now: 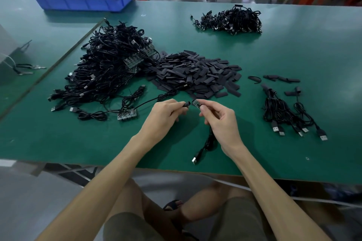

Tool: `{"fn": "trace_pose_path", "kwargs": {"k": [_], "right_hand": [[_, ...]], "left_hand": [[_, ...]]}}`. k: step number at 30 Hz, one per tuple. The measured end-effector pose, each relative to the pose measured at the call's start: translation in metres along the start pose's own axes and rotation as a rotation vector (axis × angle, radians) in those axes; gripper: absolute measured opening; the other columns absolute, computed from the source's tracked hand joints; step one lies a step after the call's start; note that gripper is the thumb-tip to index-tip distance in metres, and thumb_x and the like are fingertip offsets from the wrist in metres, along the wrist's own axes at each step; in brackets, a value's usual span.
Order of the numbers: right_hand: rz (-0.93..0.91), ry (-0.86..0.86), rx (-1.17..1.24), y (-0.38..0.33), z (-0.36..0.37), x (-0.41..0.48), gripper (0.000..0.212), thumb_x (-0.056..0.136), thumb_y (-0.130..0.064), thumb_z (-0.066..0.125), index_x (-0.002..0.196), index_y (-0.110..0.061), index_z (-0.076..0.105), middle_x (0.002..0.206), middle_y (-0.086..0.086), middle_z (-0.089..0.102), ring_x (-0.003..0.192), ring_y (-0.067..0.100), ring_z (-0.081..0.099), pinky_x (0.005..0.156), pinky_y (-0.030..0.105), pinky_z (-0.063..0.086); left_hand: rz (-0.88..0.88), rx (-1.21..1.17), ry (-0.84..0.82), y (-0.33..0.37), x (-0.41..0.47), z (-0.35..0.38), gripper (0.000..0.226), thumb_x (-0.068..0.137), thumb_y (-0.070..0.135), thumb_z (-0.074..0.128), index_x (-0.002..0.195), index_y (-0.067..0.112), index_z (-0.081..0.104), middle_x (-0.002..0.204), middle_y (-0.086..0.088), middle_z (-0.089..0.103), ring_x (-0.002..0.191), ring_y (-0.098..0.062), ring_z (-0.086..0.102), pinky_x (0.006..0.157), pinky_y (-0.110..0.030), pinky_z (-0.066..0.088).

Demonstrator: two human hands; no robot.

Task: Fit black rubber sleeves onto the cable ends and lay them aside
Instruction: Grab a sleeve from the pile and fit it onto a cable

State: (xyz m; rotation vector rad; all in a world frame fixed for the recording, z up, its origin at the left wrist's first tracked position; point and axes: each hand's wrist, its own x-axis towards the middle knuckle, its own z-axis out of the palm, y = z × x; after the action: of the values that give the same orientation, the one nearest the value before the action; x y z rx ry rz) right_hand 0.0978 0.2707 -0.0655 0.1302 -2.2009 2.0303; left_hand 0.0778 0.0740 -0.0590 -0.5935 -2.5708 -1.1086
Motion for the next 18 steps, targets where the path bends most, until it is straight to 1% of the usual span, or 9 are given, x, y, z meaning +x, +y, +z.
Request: {"fn": "trace_pose_path", "kwargs": {"k": [3,5,7,10,16,18], "right_hand": [[-0.014,-0.008,0.017,-0.0014,0.0,-0.0002,0.013,0.098,-0.01,0.069,0.107,-0.019,0.074,0.079,-0.003,0.072,0.071,0.005,0.063,0.068,0.02,0.051],[-0.011,-0.012,0.024,-0.0013,-0.0002,-0.0001,0.01,0.097,-0.01,0.07,0.101,-0.018,0.074,0.08,-0.003,0.073,0.074,0.007,0.066,0.068,0.021,0.052],[-0.008,-0.011,0.027,-0.0007,0.0,0.0002,0.009,0.096,-0.011,0.071,0.1,-0.018,0.075,0.08,-0.003,0.073,0.077,0.009,0.067,0.068,0.022,0.053],[-0.01,-0.01,0.032,-0.0006,0.0005,0.0004,0.009,0.095,-0.01,0.073,0.1,-0.017,0.076,0.081,-0.004,0.074,0.077,0.009,0.068,0.067,0.022,0.053],[-0.004,-0.013,0.04,-0.0004,-0.0003,0.0005,0.011,0.094,-0.014,0.075,0.099,-0.024,0.078,0.084,-0.004,0.075,0.078,0.008,0.068,0.069,0.02,0.054],[0.009,-0.027,0.028,0.0001,-0.0004,0.0004,0.013,0.091,-0.017,0.078,0.101,-0.026,0.078,0.086,-0.007,0.075,0.081,0.008,0.067,0.074,0.024,0.057]], "left_hand": [[0.046,0.062,-0.012,0.004,-0.0005,-0.0004,0.02,0.1,0.019,0.064,0.111,0.006,0.076,0.088,0.004,0.065,0.068,-0.011,0.057,0.069,-0.034,0.051],[0.066,0.084,-0.019,0.0069,-0.0011,-0.001,0.021,0.101,0.02,0.063,0.113,0.007,0.075,0.092,0.004,0.065,0.072,-0.011,0.056,0.07,-0.035,0.051],[0.072,0.101,-0.024,0.0088,-0.002,-0.0022,0.022,0.101,0.02,0.062,0.114,0.007,0.075,0.094,0.002,0.066,0.077,-0.013,0.058,0.073,-0.036,0.052],[0.063,0.143,-0.028,0.0099,-0.0025,-0.003,0.024,0.102,0.02,0.061,0.116,0.006,0.074,0.097,-0.002,0.068,0.084,-0.021,0.063,0.076,-0.04,0.052],[0.026,0.148,-0.025,0.0099,-0.0018,-0.0043,0.026,0.102,0.021,0.06,0.119,0.006,0.073,0.098,-0.001,0.067,0.085,-0.02,0.063,0.078,-0.038,0.052],[0.019,0.148,-0.028,0.0102,-0.0022,-0.0048,0.026,0.102,0.021,0.06,0.12,0.006,0.073,0.099,-0.002,0.067,0.086,-0.021,0.063,0.079,-0.039,0.052]]}}
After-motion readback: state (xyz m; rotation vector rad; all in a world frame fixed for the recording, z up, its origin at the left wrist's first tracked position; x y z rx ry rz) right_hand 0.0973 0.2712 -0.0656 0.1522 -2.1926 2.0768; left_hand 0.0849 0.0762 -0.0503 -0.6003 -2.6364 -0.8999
